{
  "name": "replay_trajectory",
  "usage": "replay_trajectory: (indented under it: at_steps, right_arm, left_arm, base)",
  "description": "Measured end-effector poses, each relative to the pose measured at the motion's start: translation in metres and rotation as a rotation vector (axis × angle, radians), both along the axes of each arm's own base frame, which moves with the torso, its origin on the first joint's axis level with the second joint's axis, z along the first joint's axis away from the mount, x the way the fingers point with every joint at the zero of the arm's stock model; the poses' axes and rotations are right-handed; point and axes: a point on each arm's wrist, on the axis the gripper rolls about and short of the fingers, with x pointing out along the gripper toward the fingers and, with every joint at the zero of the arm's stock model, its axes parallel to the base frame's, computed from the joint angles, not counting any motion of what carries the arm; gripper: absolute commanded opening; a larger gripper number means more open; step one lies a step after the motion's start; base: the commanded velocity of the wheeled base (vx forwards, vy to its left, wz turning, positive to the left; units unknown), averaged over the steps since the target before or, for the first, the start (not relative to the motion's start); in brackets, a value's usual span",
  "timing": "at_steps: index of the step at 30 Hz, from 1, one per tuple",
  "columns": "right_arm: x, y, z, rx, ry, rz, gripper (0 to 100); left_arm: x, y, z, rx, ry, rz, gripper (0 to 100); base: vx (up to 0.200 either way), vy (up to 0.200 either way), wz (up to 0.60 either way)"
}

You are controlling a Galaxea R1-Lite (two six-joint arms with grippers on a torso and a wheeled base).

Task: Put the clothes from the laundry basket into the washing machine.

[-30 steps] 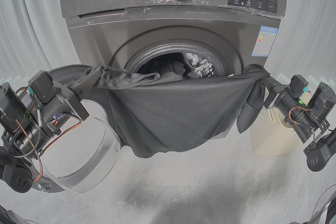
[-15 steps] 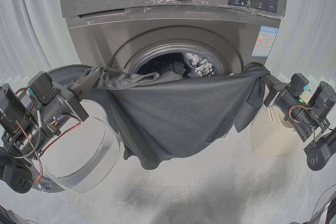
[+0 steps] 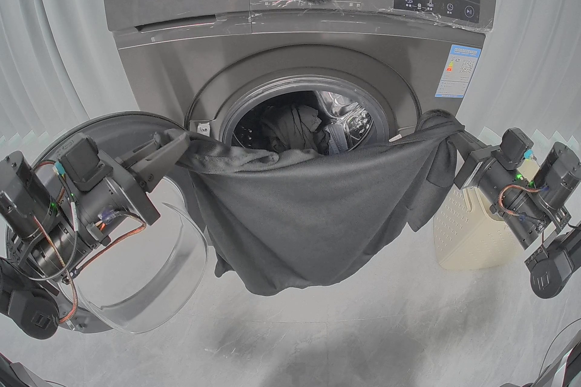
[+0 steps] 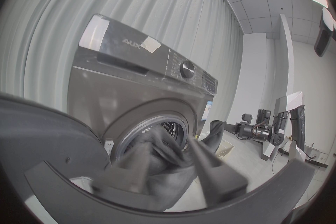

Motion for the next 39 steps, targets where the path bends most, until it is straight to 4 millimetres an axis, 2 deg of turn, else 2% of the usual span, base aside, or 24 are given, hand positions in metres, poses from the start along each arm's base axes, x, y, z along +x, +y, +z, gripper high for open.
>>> replay_trajectory:
  at_steps: [9,18,22,28,39]
  right_arm:
    - [-0.011,0.035,0.002,0.016,-0.002,0.130,0]
    - [-0.007,0.065,0.002,0.024,-0.014,0.215,0]
    - [-0.005,0.073,0.000,0.025,-0.014,0.232,0]
    - [-0.006,0.084,0.000,0.027,-0.019,0.262,0]
    - [-0.010,0.100,0.006,0.041,-0.045,0.313,0]
  left_arm:
    - [0.011,-0.020,-0.030,0.054,0.110,-0.057,100]
    - [0.031,-0.051,-0.059,0.104,0.181,-0.127,100]
    - [0.041,-0.064,-0.068,0.098,0.160,-0.159,100]
    - [0.053,-0.084,-0.096,0.134,0.188,-0.211,100]
    - [0.068,-0.106,-0.130,0.192,0.225,-0.235,100]
  base:
    - [0.000,0.000,0.00]
    - [0.000,0.000,0.00]
    - [0.000,0.000,0.00]
    - [0.000,0.000,0.00]
    - [0.000,0.000,0.00]
